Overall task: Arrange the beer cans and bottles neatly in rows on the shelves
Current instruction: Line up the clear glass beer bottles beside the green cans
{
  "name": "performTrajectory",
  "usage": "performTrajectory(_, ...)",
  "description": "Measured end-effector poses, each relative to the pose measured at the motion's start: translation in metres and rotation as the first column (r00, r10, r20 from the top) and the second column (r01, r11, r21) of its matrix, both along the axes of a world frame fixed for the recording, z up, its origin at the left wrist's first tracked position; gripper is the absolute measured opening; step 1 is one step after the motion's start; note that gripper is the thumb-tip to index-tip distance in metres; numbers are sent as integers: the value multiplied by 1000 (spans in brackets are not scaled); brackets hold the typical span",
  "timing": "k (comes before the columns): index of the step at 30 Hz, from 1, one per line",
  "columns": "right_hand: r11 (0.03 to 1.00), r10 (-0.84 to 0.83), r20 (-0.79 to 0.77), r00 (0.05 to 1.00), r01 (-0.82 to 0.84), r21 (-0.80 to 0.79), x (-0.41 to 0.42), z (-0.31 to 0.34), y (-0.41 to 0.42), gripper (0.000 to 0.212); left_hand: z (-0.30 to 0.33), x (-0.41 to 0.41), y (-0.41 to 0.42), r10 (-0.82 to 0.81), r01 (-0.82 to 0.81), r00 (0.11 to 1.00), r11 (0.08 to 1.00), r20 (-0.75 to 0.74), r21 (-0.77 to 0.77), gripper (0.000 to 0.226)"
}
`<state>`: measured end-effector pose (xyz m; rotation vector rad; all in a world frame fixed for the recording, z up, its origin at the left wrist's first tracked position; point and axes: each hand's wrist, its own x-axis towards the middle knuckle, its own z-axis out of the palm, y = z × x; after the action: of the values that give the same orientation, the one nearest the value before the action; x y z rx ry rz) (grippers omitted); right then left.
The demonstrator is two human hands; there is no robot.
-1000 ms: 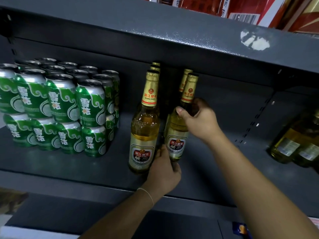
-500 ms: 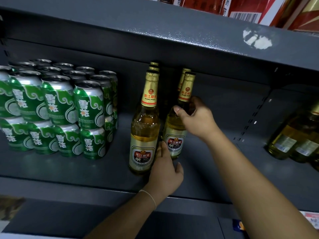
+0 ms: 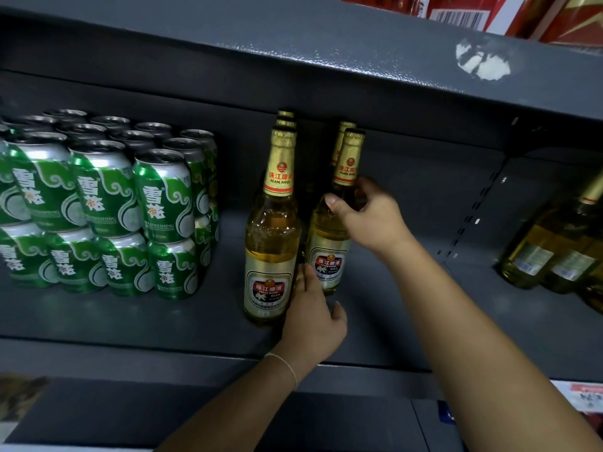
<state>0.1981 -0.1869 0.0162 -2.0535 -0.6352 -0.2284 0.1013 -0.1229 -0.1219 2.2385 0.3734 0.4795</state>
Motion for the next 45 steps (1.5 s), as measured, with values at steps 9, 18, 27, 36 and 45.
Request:
performTrajectory(9, 999, -34, -2, 999, 34, 28, -11, -2, 0, 47, 4, -4, -1, -7, 7, 998, 1000, 60, 10, 85)
performTrajectory(18, 999, -9, -41, 999, 11, 41, -16, -7, -6, 48, 6, -22, -13, -109, 63, 953, 984, 284, 168, 79)
performTrajectory(27, 991, -67, -47, 997, 72, 117, -7, -7, -45, 47, 33, -16, -32, -225, 163, 932, 961, 285, 225, 63)
performTrajectory(36, 964, -213, 0, 977, 210, 161, 13, 0, -145, 34, 71, 42, -86, -296, 274, 885, 955, 359, 112, 56)
performTrajectory(45, 928, -353, 39, 935, 344, 144, 53, 7, -259, 38, 100, 107, -180, -358, 391, 852, 921, 381, -8, 51)
